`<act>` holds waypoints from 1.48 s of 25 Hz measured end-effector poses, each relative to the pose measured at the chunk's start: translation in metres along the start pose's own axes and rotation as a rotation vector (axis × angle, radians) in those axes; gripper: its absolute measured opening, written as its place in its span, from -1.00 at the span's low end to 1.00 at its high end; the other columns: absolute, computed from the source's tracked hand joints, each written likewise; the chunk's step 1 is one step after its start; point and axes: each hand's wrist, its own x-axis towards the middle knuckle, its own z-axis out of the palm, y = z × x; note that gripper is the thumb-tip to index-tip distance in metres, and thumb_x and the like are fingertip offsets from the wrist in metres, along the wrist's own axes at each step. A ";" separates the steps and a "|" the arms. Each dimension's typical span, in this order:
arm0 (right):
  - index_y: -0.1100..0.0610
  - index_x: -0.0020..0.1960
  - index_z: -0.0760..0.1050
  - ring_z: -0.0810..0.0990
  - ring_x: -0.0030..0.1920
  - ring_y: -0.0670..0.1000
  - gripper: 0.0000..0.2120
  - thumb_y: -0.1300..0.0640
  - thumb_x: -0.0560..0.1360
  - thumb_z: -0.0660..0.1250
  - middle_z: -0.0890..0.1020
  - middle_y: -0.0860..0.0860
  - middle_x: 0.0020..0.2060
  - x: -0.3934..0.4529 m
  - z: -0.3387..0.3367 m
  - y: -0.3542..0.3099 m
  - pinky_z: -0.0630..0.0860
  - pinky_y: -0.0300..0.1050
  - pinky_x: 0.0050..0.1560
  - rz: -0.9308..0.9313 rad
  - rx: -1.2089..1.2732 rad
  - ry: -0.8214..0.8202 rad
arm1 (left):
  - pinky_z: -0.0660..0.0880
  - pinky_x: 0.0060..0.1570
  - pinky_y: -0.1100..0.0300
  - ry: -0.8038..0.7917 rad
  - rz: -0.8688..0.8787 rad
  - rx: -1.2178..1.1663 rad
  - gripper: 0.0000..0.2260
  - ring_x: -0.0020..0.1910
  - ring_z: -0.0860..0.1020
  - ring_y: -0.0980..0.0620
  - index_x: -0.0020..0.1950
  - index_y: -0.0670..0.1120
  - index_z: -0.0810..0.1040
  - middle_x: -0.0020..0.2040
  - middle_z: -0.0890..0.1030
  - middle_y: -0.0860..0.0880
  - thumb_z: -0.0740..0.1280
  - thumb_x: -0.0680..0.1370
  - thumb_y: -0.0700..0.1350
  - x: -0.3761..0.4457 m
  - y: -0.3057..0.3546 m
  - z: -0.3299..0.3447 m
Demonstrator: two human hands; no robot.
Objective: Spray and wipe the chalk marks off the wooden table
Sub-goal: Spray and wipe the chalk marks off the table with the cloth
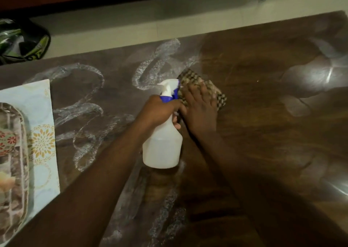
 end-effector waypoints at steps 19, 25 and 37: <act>-0.04 0.40 0.34 0.15 0.48 0.06 -0.56 -0.08 0.54 0.10 0.35 -0.03 0.42 0.122 -0.001 0.018 0.01 0.15 0.42 -0.051 0.021 -0.073 | 0.56 -0.41 0.11 -0.073 -0.014 -0.021 -0.72 -0.47 0.60 -0.14 0.15 -0.33 0.55 -0.48 0.52 -0.14 0.30 0.47 -0.26 0.039 0.029 -0.022; -0.02 0.42 0.30 0.15 0.48 0.09 -0.56 -0.04 0.56 0.11 0.32 0.01 0.44 0.119 -0.013 0.062 -0.02 0.17 0.42 -0.022 -0.047 -0.086 | 0.60 -0.27 0.03 0.003 0.154 -0.068 -0.80 -0.46 0.60 -0.12 0.11 -0.20 0.61 -0.50 0.53 -0.09 0.30 0.53 -0.22 0.016 0.006 -0.043; -0.07 0.41 0.33 0.15 0.47 0.09 -0.54 -0.15 0.53 0.12 0.33 -0.03 0.43 0.159 0.020 -0.025 -0.05 0.17 0.44 -0.102 0.004 -0.113 | 0.58 -0.35 0.07 -0.012 0.059 -0.074 -0.75 -0.52 0.57 -0.14 0.11 -0.38 0.56 -0.48 0.50 -0.16 0.31 0.51 -0.25 -0.001 -0.014 -0.059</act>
